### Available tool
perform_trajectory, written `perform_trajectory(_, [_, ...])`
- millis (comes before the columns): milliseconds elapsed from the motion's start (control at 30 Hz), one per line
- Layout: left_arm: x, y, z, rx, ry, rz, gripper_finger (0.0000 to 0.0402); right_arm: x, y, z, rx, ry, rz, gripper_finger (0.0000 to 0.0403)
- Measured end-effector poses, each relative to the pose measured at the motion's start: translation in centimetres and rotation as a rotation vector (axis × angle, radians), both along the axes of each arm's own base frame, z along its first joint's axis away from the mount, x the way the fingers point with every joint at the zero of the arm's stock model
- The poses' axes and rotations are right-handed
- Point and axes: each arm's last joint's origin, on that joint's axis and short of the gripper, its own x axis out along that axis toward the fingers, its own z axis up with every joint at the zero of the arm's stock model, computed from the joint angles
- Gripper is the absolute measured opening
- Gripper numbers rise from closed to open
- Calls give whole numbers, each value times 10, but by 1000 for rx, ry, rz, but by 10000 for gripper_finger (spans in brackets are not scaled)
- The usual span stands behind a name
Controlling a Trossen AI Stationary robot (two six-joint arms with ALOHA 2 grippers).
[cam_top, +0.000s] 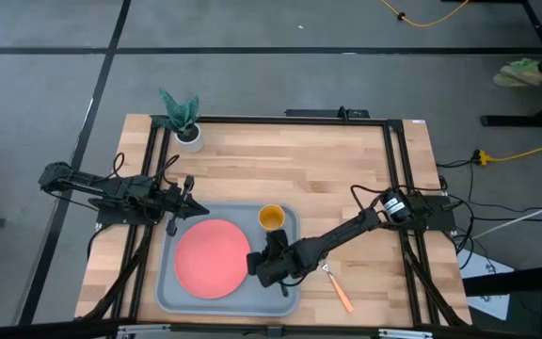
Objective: Pick and place plate/cup/fork/spoon on tray
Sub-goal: Put the black spoon on the gray tray
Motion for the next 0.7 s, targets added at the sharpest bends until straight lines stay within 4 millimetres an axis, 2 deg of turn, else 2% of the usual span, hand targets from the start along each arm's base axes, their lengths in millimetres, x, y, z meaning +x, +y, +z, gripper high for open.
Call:
perform_trajectory(567, [0, 0, 0, 0, 0, 0, 0, 6, -1, 3, 10, -45, 14, 33])
perform_trajectory(700, [0, 0, 0, 0, 0, -1, 0, 7, -4, -4, 3, -27, 8, 33])
